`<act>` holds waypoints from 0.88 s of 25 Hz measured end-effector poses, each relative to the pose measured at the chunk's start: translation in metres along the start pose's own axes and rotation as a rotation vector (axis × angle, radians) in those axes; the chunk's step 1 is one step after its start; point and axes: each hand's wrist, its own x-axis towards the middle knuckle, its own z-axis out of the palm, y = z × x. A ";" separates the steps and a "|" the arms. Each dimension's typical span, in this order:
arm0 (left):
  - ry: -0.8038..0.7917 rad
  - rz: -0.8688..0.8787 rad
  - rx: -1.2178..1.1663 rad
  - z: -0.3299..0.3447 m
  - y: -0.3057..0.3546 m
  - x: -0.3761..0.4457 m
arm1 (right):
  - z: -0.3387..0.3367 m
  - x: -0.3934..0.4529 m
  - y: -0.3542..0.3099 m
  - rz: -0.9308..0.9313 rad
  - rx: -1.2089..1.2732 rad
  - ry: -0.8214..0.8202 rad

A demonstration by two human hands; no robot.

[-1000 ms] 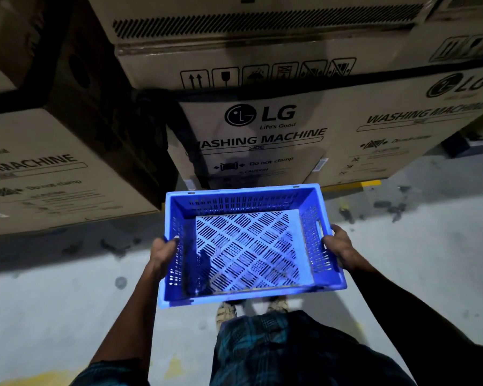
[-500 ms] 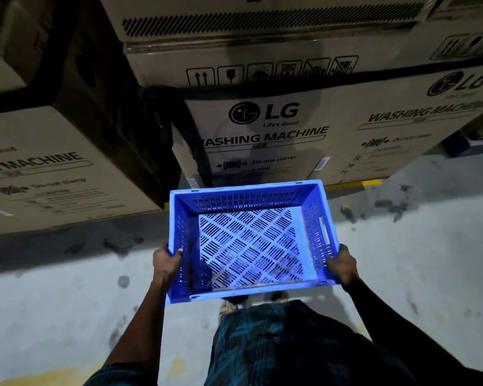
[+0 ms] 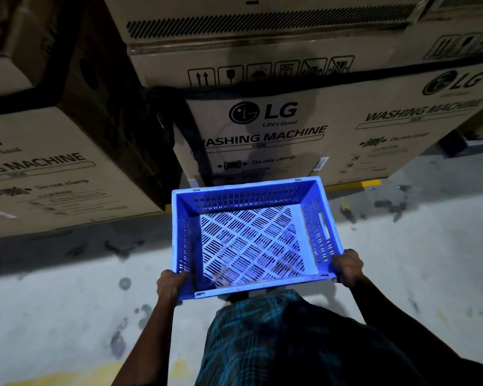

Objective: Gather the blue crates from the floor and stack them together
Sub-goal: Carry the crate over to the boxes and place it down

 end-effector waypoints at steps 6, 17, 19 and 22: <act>0.029 0.002 -0.010 0.004 -0.004 -0.008 | 0.010 0.010 0.019 0.077 0.166 0.101; 0.138 0.106 -0.125 0.004 -0.014 -0.010 | 0.011 -0.024 0.015 0.029 0.312 0.097; 0.146 0.122 -0.169 0.005 -0.018 -0.011 | 0.014 -0.021 0.021 0.002 0.331 0.112; 0.135 0.157 -0.215 0.009 -0.030 -0.012 | 0.033 0.017 0.053 -0.025 0.326 0.116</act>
